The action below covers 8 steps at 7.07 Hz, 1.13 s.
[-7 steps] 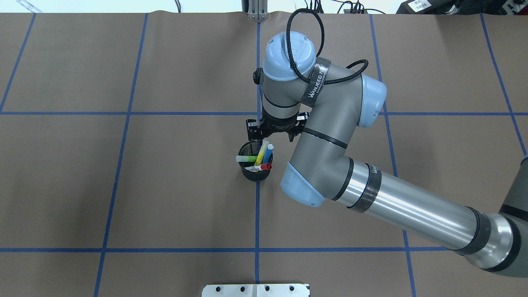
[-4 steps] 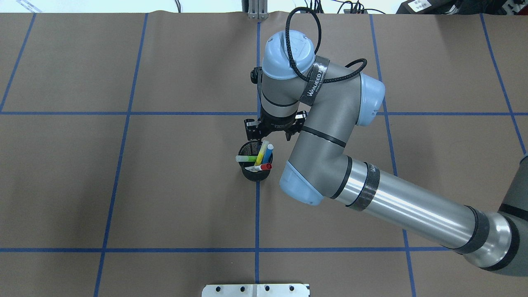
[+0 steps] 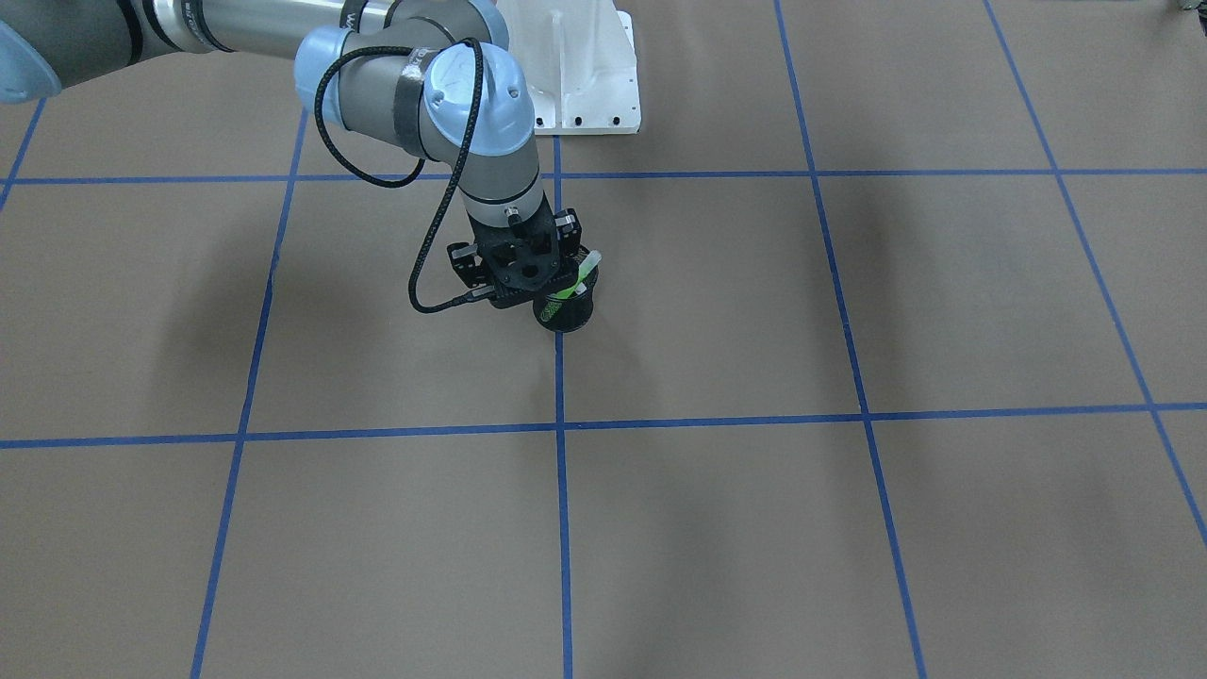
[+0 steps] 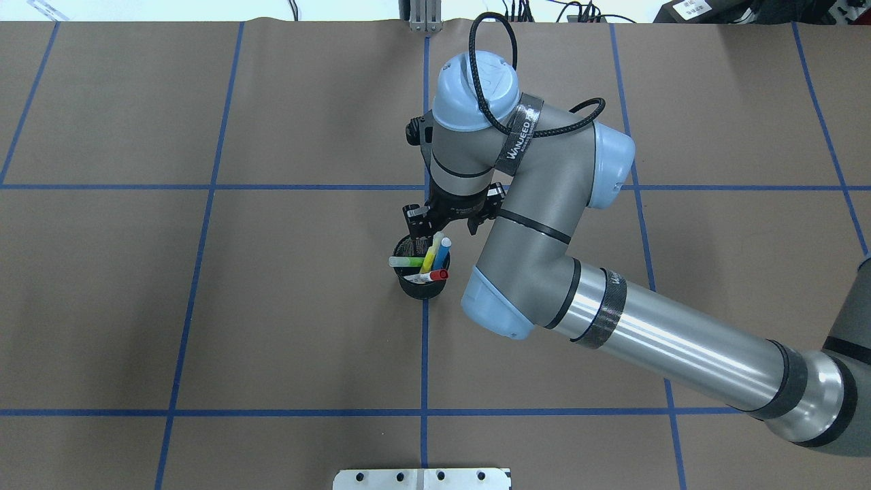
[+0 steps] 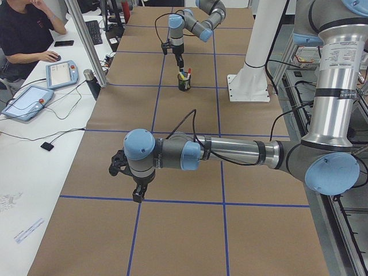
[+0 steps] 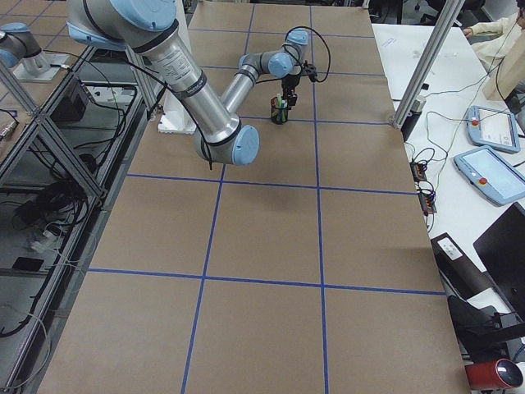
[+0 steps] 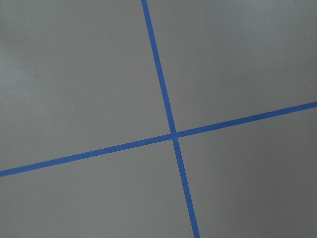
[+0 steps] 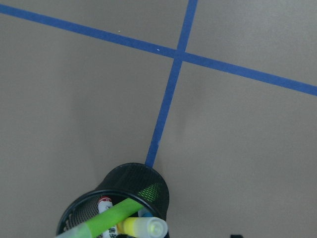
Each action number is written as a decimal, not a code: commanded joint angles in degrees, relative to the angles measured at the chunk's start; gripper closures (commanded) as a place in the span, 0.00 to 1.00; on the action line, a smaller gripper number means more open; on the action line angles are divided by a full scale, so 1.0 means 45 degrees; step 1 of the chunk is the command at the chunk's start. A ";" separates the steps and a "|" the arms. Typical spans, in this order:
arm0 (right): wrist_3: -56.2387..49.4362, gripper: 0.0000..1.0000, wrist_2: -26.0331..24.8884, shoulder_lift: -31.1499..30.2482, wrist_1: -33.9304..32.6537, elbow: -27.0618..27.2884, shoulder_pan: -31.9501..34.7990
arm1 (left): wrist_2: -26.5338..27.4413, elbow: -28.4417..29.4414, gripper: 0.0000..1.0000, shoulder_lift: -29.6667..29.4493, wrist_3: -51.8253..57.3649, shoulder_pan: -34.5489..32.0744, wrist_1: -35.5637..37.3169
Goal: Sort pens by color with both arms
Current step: 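Lower the right gripper into the cup onto the blue marker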
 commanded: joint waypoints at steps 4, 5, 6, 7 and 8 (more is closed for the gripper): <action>-0.1186 0.43 0.0143 0.0022 0.0236 -0.0003 0.0017 | 0.0000 0.0023 0.01 0.0000 -0.0009 0.0000 0.0000; -0.1206 0.46 0.0143 0.0021 0.0236 -0.0023 0.0017 | 0.0000 0.0023 0.01 0.0000 -0.0009 0.0000 0.0000; -0.1206 0.49 0.0143 -0.0017 0.0236 -0.0061 0.0017 | 0.0000 0.0023 0.01 0.0000 -0.0009 0.0000 0.0000; -0.1206 0.51 0.0143 -0.0018 0.0236 -0.0120 -0.0002 | 0.0000 0.0004 0.01 0.0000 -0.0009 0.0000 0.0000; -0.1206 0.51 0.0182 -0.0056 0.0236 -0.0140 -0.0003 | 0.0000 0.0004 0.01 0.0000 -0.0009 0.0000 0.0000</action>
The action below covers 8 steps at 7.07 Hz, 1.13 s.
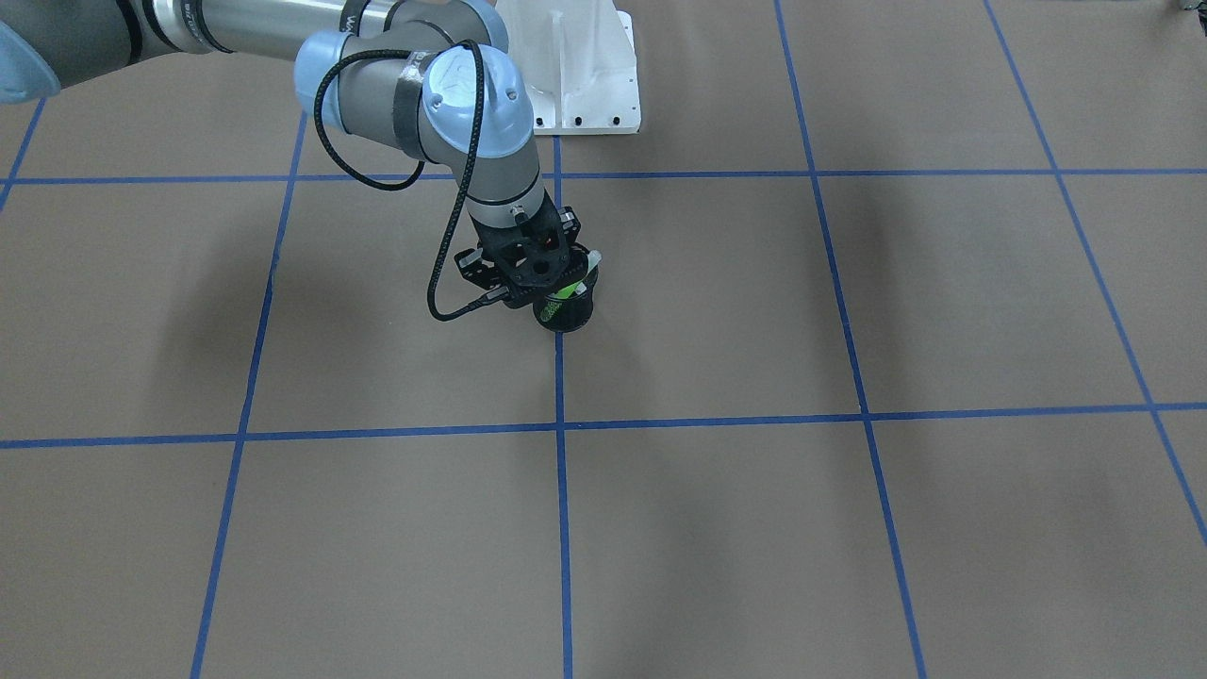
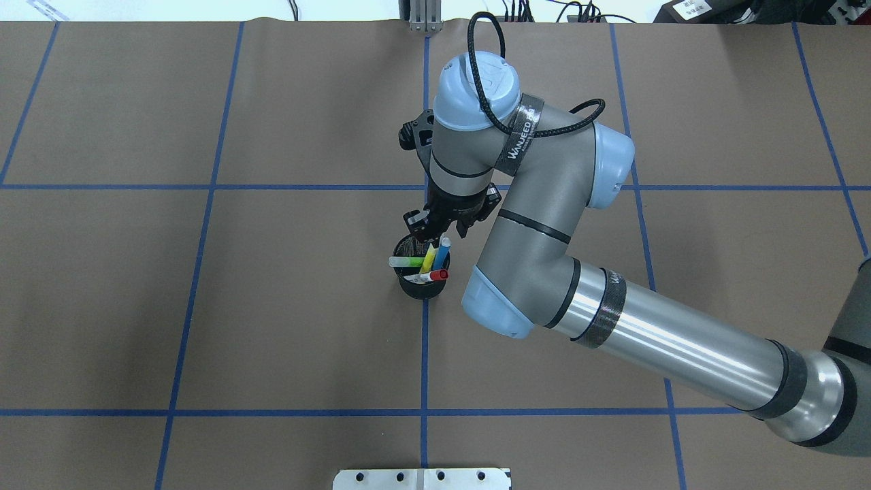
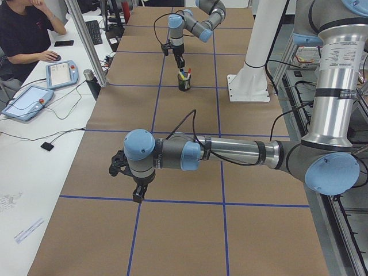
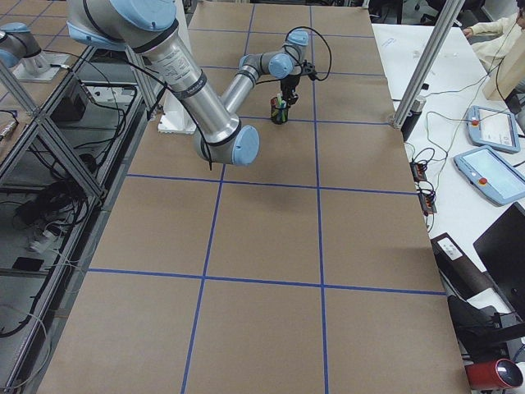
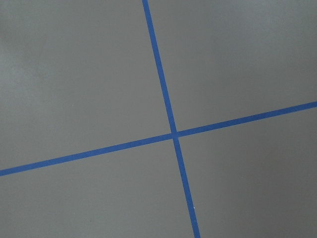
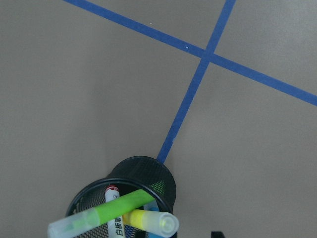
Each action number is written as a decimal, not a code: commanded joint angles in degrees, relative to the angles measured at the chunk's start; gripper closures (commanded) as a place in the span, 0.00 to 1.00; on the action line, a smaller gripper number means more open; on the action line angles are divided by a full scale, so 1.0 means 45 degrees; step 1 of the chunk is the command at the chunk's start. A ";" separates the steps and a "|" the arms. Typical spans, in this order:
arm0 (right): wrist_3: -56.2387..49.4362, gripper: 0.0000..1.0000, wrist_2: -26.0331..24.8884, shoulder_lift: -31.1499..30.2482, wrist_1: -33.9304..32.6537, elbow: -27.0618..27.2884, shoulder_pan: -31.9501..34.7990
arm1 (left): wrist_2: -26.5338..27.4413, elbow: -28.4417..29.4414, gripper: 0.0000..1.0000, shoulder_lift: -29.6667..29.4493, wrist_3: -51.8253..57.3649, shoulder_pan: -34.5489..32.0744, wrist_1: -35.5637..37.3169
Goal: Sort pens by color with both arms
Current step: 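Lower the right gripper into the cup onto the blue marker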
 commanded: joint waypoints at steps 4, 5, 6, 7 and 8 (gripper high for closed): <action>-0.0022 0.51 0.0244 -0.0053 0.0001 0.0001 -0.0125 | 0.0000 -0.0008 0.01 0.0000 0.0000 0.0000 0.0000; -0.0022 0.55 0.0244 -0.0034 0.0001 0.0001 -0.0164 | 0.0000 -0.0008 0.01 0.0000 0.0000 0.0000 0.0000; -0.0022 0.58 0.0244 0.0005 0.0040 0.0001 -0.0164 | 0.0000 -0.0008 0.01 0.0000 0.0000 0.0000 0.0000; -0.0022 0.60 0.0263 -0.0053 0.0369 0.0001 -0.0164 | 0.0000 0.0011 0.01 0.0000 0.0000 0.0000 0.0000; -0.0022 0.60 0.0360 -0.0073 0.0488 -0.0019 -0.0164 | 0.0000 0.0011 0.01 0.0000 0.0000 0.0000 0.0000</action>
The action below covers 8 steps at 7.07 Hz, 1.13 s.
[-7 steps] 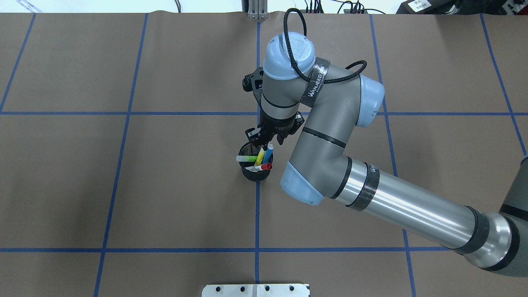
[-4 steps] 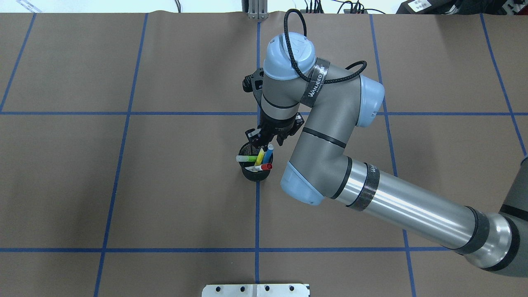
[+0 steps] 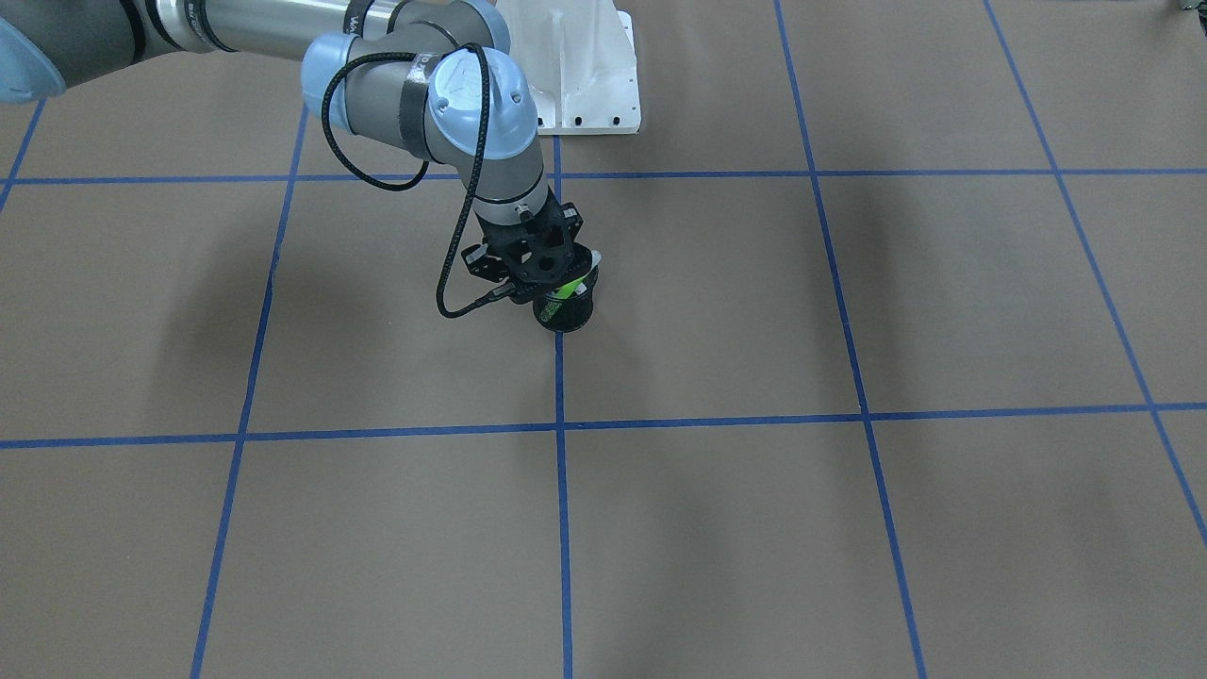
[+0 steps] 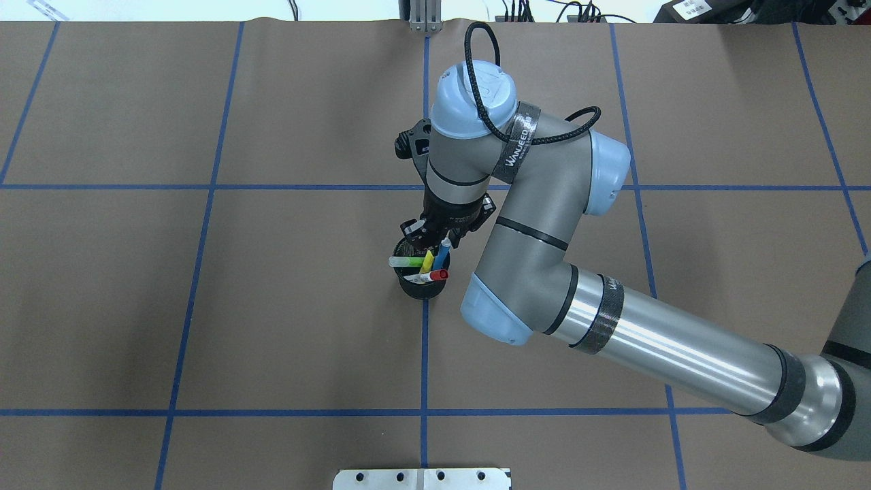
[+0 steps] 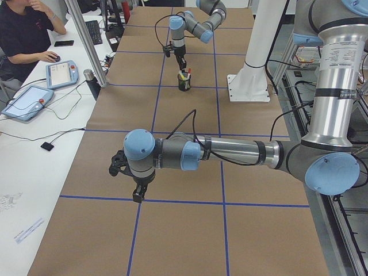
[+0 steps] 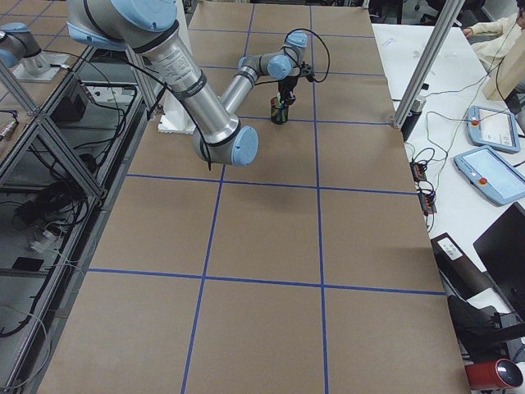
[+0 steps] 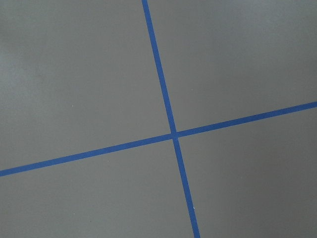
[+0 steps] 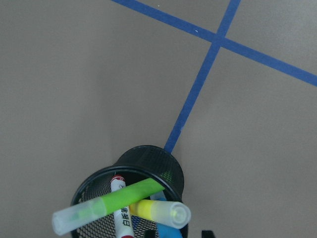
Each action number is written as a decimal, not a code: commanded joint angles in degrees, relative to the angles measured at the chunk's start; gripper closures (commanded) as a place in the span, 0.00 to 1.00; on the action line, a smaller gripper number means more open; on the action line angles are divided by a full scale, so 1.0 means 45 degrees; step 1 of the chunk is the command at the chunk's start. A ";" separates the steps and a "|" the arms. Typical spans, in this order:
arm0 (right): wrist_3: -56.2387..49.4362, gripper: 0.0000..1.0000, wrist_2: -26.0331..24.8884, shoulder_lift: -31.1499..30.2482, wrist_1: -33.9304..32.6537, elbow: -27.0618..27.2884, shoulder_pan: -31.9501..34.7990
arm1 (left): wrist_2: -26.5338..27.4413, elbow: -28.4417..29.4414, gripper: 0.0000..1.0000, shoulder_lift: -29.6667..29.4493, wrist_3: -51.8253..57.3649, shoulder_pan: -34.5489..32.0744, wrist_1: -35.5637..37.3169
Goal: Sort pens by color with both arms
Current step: 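Lower the right gripper into the cup onto the blue marker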
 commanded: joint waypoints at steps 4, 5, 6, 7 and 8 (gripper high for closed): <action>0.0000 0.66 0.0120 -0.0029 0.0219 -0.0017 -0.0004 | 0.0000 0.0008 0.01 0.0000 0.0000 0.0000 0.0000; 0.0000 0.69 0.0120 -0.0029 0.0219 -0.0017 -0.0004 | 0.0000 0.0008 0.01 0.0000 0.0000 0.0000 0.0000; 0.0000 0.74 0.0120 -0.0029 0.0219 -0.0017 -0.0004 | 0.0000 0.0008 0.01 0.0000 0.0000 0.0000 0.0000; 0.0000 0.78 0.0120 -0.0029 0.0200 -0.0017 -0.0004 | 0.0000 0.0008 0.01 0.0000 0.0000 0.0000 0.0000; 0.0019 0.83 0.0120 -0.0010 0.0200 -0.0017 -0.0004 | 0.0000 0.0008 0.01 0.0000 -0.0019 0.0000 0.0000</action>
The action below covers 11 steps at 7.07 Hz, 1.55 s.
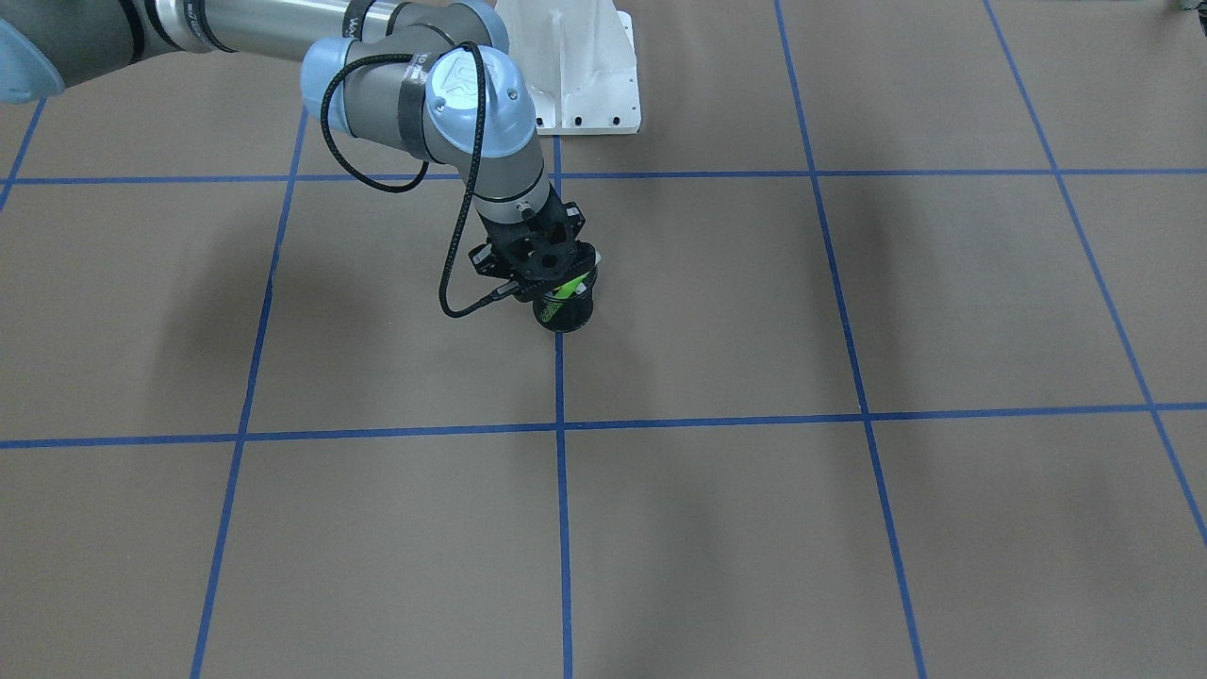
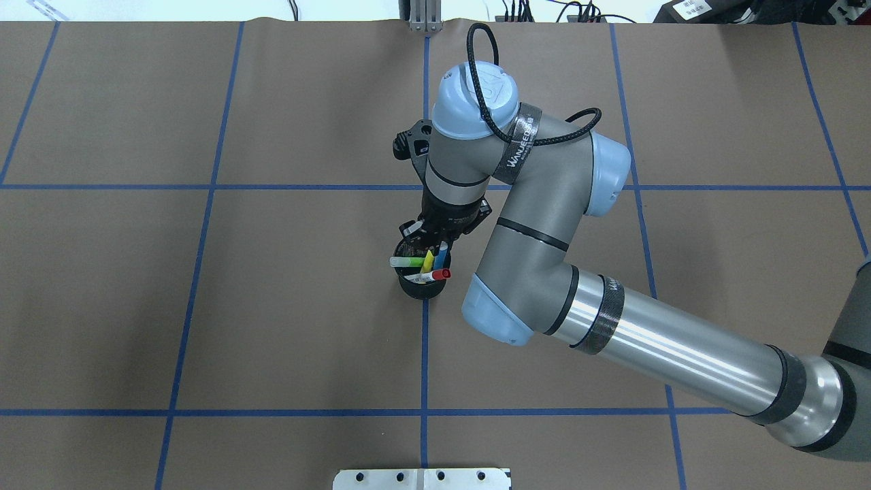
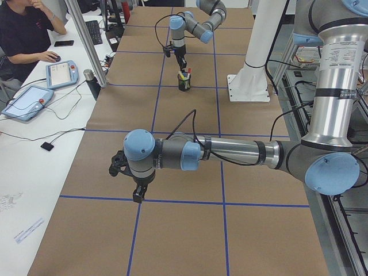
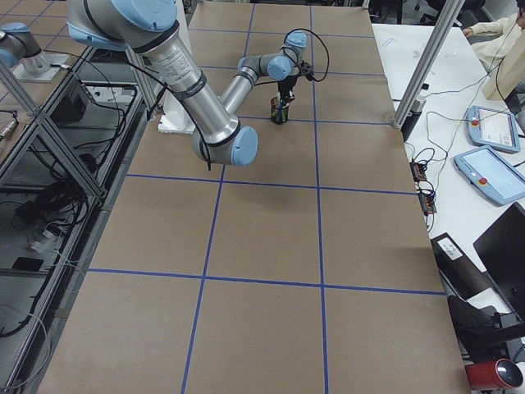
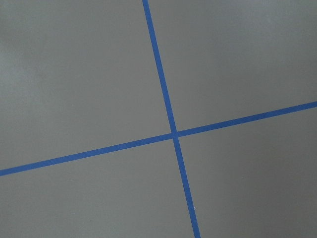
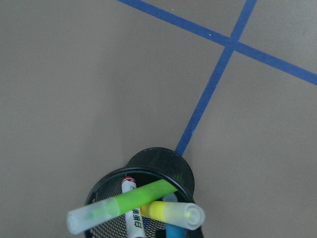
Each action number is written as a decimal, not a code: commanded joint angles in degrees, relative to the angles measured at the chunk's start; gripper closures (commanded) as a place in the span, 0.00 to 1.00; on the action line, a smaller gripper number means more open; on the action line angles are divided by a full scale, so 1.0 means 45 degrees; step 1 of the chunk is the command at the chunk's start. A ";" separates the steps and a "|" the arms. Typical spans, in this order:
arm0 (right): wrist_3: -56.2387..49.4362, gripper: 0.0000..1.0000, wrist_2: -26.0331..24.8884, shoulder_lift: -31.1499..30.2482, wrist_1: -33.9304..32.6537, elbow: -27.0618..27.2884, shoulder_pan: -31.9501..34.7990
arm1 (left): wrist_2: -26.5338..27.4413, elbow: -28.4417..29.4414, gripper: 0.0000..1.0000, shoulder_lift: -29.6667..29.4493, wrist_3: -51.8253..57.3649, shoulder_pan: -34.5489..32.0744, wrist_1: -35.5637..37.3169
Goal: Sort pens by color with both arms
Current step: 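Lower the right gripper into the cup onto the blue marker, then close the right gripper and lift the blue marker out of the cup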
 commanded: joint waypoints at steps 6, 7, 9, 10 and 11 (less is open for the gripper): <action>0.0114 0.85 0.1752 0.0035 -0.0065 0.0566 0.0892 | 0.0000 -0.0039 0.01 0.0000 0.0004 0.0000 0.0000; -0.0003 0.85 0.2125 0.0036 -0.0065 0.0566 0.1343 | -0.0019 -0.0039 0.01 0.0000 0.0004 0.0000 0.0000; -0.0043 0.85 0.2788 0.0113 -0.0065 0.0566 0.2105 | -0.0019 -0.0039 0.01 0.0000 0.0004 0.0000 0.0000; -0.0043 0.85 0.3102 0.0114 -0.0084 0.0682 0.2419 | -0.0020 -0.0039 0.01 0.0000 -0.0015 0.0000 0.0000; -0.0043 0.85 0.3492 0.0114 -0.0104 0.0780 0.2750 | -0.0020 -0.0039 0.01 0.0000 0.0004 0.0000 0.0000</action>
